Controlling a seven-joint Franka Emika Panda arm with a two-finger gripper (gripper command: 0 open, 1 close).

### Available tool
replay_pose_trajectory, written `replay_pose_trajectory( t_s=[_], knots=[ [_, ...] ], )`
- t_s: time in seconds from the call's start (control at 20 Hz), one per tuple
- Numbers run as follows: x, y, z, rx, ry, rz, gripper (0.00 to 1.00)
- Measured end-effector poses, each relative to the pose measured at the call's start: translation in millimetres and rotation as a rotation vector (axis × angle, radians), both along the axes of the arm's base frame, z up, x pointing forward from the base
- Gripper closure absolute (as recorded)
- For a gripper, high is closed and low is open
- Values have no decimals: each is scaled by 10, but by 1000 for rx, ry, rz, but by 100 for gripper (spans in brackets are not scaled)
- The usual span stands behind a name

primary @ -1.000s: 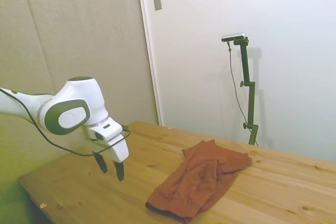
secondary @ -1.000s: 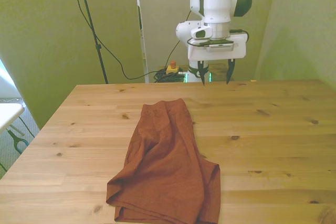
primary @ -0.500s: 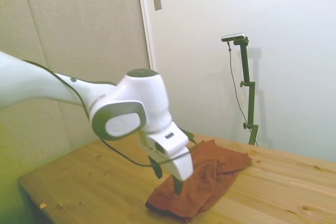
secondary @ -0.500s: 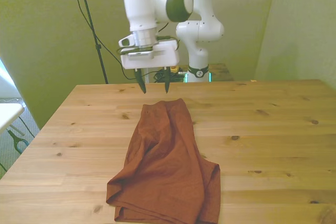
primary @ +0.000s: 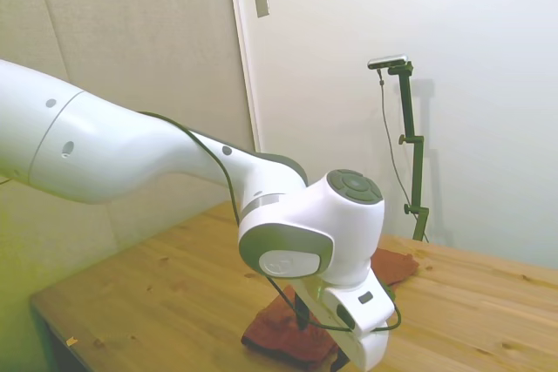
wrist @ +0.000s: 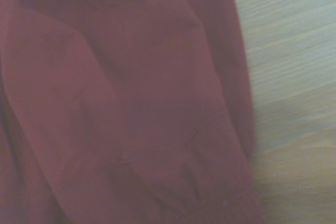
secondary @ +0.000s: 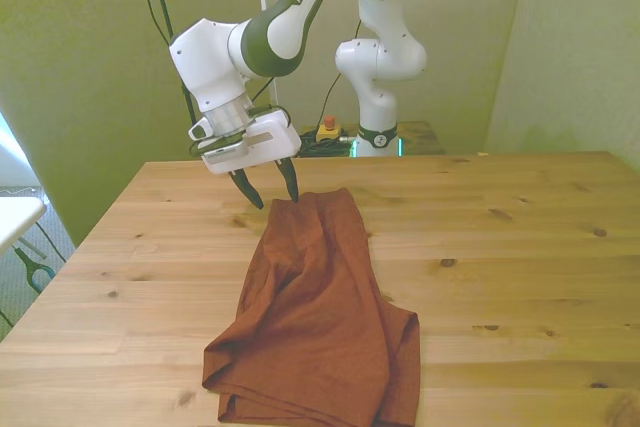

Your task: Unfold the shorts

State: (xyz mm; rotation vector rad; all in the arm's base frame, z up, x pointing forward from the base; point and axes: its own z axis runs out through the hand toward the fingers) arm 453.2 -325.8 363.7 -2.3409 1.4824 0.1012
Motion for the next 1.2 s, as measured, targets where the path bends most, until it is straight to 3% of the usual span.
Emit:
replay_pose_trajectory(
  t_s=[0.4, 1.2],
  knots=[
    [-11, 110, -88, 102, -32, 97, 100],
    [-43, 109, -100, 119, -42, 120, 100]
  ],
)
